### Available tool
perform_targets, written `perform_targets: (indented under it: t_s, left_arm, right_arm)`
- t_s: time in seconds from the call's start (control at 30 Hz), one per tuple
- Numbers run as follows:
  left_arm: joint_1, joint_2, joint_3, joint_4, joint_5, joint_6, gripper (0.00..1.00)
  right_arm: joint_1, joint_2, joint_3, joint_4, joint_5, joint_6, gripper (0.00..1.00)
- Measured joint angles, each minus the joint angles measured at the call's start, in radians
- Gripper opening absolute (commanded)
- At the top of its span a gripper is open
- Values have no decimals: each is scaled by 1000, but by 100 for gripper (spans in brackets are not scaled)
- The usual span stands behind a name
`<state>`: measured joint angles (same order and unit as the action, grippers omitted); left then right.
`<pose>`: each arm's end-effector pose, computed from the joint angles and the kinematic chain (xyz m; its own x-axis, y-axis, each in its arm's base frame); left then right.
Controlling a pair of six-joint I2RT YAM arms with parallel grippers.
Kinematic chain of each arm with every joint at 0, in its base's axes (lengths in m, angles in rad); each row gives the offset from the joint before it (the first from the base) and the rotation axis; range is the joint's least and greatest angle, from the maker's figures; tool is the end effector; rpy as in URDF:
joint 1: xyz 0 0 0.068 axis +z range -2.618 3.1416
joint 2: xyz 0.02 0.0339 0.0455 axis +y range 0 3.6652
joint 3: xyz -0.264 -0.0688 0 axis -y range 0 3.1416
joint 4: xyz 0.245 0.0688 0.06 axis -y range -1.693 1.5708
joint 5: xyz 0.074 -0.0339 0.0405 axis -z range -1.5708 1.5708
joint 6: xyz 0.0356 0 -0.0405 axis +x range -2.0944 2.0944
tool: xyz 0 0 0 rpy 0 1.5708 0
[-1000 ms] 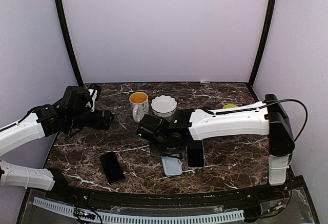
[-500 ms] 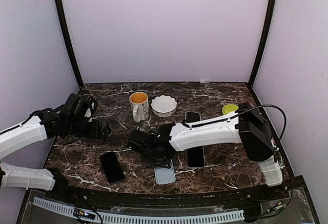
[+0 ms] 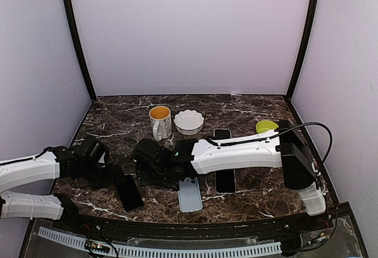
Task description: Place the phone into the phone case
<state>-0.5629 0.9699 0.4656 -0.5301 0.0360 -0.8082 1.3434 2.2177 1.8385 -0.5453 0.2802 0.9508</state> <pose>0.1433 -0.0919 0.1712 -0.8990 -0.2871 -0.3307 -0.1465 0.9087 -0.3909 0.1210 0.4792 0.2028 -0.8360 -0.1435 -0.5296 -0.3757 0.8532 0.3619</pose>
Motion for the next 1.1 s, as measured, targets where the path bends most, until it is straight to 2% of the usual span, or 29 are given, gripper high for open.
perform_targets:
  t_s: [0.27,0.47,0.6,0.9,1.1]
  left_arm:
    - [0,32,-68,120,89,-90,65]
    - [4,27,-109,219,142,-124,55]
    - [-21,24,-118,242,147,-138,55]
    - [-235,45,-119,286,137,-252,53]
    - [-290,27,-119,257,139,-323,51]
  right_arm:
    - [5,6,-4,9,5,-7,72]
    - [5,6,-14,4,20,-7,72]
    - [5,6,-14,-2,36,-7,72]
    - [5,6,-21,-10,56,22,72]
    - [5,6,-31,-12,57,63,72]
